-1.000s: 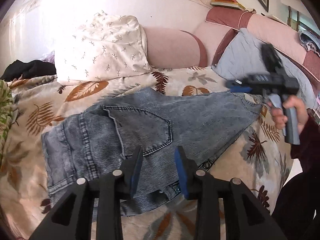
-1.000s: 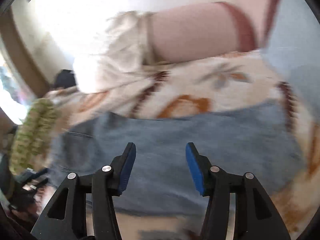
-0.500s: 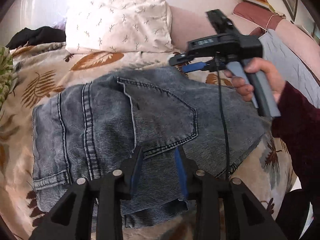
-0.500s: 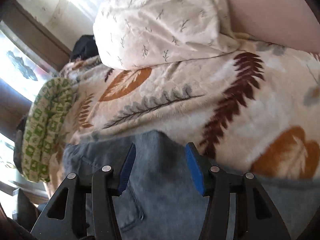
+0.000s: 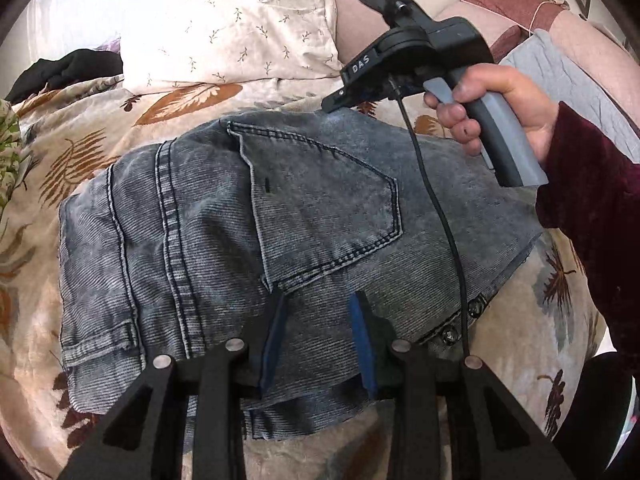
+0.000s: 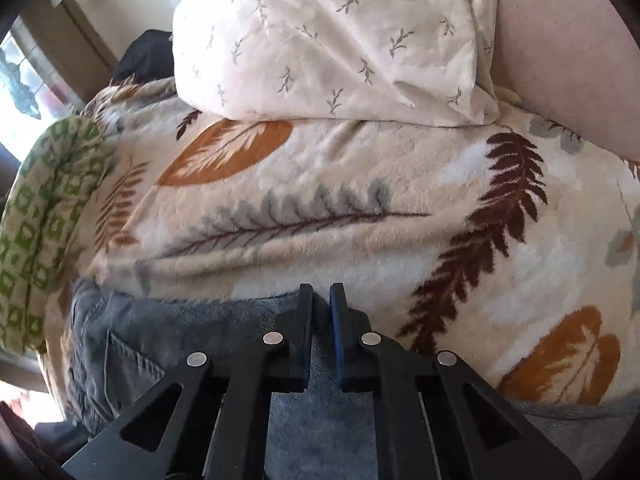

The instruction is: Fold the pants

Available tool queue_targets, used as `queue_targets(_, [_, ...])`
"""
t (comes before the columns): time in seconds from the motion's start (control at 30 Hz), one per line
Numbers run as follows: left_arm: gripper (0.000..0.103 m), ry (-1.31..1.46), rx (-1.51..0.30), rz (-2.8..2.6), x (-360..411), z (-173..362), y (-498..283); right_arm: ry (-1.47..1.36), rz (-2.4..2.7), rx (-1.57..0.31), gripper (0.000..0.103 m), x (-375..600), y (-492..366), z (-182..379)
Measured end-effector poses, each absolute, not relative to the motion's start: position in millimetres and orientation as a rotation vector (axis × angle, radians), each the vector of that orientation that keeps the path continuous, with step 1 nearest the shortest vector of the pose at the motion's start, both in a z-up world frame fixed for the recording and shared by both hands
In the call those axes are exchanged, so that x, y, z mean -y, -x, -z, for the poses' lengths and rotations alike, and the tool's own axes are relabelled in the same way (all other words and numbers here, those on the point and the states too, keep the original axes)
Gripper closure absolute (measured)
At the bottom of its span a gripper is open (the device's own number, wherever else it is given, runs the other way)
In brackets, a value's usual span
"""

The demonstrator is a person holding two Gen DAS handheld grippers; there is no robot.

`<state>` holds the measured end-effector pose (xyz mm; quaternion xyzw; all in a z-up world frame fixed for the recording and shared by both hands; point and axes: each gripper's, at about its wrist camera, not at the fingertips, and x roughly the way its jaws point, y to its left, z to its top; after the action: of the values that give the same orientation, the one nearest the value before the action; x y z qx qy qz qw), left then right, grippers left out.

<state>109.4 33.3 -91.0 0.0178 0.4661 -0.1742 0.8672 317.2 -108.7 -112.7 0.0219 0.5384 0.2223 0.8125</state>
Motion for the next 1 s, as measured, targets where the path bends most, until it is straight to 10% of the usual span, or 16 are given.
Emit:
queue_targets(0.57, [0.067, 0.022, -0.976, 0.319, -52, 76, -97, -0.127, -0.358, -1.084, 0.091, 114, -297, 100])
queue_targets(0.73, [0.044, 0.024, -0.897, 0.183, -81, 59, -96, -0.144, -0.369, -1.012, 0.077, 135, -255, 63])
queue_targets(1.0, [0.042, 0.058, -0.91, 0.064, -118, 54, -99, -0.174, -0.309, -0.947, 0.07, 188, -180, 44])
